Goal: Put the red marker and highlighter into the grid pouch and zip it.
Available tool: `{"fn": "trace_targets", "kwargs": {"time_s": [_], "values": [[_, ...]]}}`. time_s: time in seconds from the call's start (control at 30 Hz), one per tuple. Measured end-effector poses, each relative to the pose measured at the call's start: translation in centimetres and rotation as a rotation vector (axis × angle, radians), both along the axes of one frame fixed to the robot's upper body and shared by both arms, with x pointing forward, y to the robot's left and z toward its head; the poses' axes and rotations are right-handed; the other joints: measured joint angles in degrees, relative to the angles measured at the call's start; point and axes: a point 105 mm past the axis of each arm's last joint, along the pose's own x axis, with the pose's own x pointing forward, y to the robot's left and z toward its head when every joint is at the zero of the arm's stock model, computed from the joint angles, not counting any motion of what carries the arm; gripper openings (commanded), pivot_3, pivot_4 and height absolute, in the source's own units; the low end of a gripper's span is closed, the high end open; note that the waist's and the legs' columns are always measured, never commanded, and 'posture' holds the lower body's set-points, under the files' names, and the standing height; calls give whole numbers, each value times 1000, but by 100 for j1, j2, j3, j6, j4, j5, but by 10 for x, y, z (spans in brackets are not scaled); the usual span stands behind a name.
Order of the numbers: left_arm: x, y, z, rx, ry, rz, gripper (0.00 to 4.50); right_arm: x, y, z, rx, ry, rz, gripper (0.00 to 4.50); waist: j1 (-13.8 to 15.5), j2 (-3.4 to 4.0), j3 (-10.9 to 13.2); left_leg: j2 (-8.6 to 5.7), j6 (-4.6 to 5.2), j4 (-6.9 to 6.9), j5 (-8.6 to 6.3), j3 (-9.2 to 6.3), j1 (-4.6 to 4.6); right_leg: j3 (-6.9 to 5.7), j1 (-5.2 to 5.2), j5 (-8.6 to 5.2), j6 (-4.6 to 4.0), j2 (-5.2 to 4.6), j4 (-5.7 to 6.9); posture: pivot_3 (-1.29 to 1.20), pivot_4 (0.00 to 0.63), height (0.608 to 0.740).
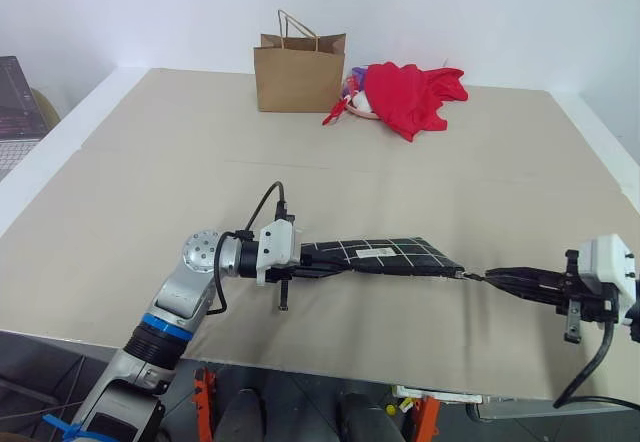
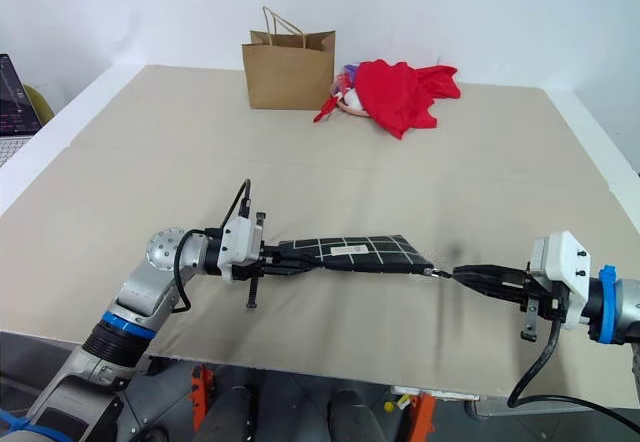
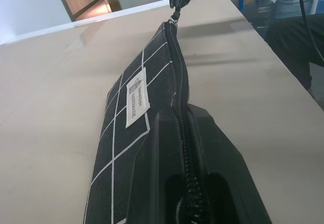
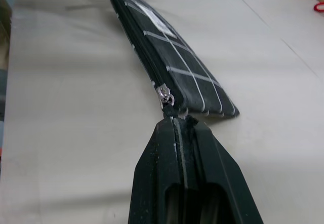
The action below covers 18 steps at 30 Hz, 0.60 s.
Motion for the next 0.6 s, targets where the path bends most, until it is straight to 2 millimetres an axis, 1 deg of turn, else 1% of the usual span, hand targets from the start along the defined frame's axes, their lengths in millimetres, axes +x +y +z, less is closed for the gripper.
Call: {"fn": "trace_targets", "kwargs": {"time_s": [0.13,0.2,0.27,0.33,0.37,0.47,0.5,0.6], "values": [[1,1,-1,10,7,5,0,2,3,3,6,-10,-19,148,-1,0,0,0,0,0,0,0,0,0,0,0,0,0,0,0,150,740],[4,5,-5,45,73,14,729,8,7,9,92,27,-67,701,-11,1,0,1,0,0,0,-1,0,0,-1,1,-2,1,2,0,150,740],[9,11,-8,70,164,44,1347,14,10,15,169,54,-115,1323,-12,1,0,1,1,0,1,-2,1,0,0,2,-2,1,3,0,150,740],[13,17,-9,67,238,78,2319,18,13,16,243,85,-163,2316,-6,0,0,1,1,0,1,-3,-1,0,0,1,-2,1,3,0,150,740],[14,19,-8,62,248,86,2587,19,14,15,259,88,-171,2618,-4,0,0,1,1,0,1,-3,-3,0,-1,1,-1,1,2,0,150,740],[24,31,-1,24,312,174,4047,24,15,12,344,118,-238,4108,-1,0,0,0,1,-2,1,-4,-4,0,-2,-2,2,0,2,0,150,740],[28,36,1,10,328,207,4467,25,14,11,356,124,-258,4484,0,0,0,0,1,-3,0,-3,-4,-1,-2,-3,2,0,2,0,150,740],[46,58,9,-20,327,374,4467,28,4,8,354,94,-342,4484,3,0,0,0,1,-5,0,-5,-3,-2,-3,-4,2,0,2,0,150,740]]}}
